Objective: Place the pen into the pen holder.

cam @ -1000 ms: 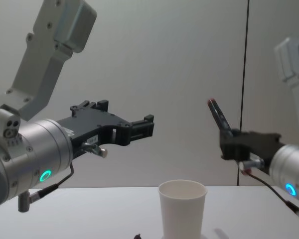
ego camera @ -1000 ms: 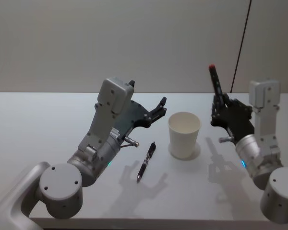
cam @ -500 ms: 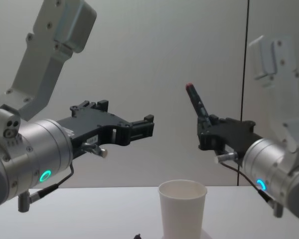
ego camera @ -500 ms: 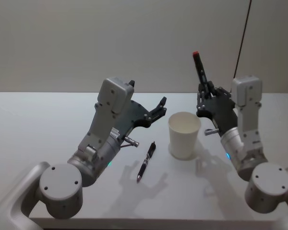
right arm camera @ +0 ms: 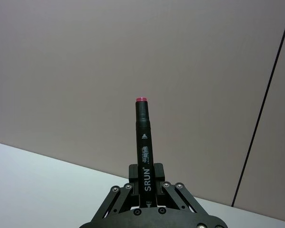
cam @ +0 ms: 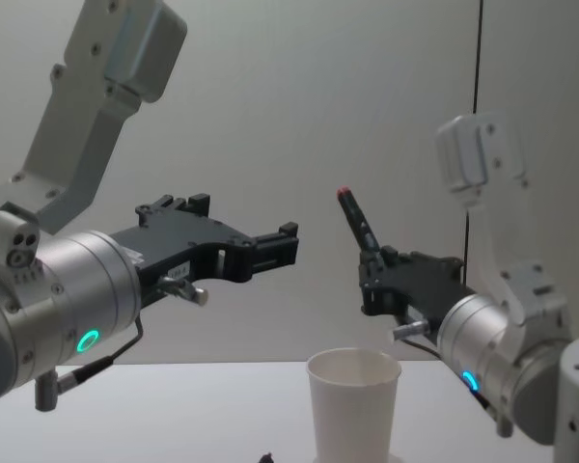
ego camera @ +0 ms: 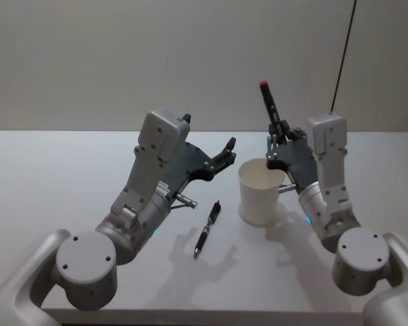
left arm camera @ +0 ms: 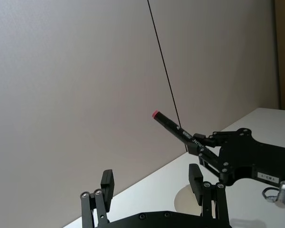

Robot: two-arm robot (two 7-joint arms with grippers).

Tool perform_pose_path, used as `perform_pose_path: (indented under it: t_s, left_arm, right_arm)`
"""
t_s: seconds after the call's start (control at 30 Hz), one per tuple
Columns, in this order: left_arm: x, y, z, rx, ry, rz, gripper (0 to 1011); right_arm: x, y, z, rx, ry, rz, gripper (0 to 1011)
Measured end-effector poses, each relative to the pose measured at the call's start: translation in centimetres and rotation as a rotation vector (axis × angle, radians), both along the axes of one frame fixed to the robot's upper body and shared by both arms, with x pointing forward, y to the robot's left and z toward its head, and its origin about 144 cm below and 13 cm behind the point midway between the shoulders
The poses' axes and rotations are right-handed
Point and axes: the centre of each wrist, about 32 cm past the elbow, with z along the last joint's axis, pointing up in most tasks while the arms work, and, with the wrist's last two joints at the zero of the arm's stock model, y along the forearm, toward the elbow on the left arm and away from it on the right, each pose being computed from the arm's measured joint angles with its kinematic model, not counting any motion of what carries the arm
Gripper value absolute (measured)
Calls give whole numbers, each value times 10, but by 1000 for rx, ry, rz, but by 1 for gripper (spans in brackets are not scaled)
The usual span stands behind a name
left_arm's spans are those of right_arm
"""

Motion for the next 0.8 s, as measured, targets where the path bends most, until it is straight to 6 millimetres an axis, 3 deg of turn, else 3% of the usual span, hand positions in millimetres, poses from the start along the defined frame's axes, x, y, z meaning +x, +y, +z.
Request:
perform_pose_path:
  t_s: [0.8]
  left_arm:
    - [0, 0, 0, 0, 0, 0, 1003]
  right_arm:
    - [23, 6, -27, 35, -25, 78, 173]
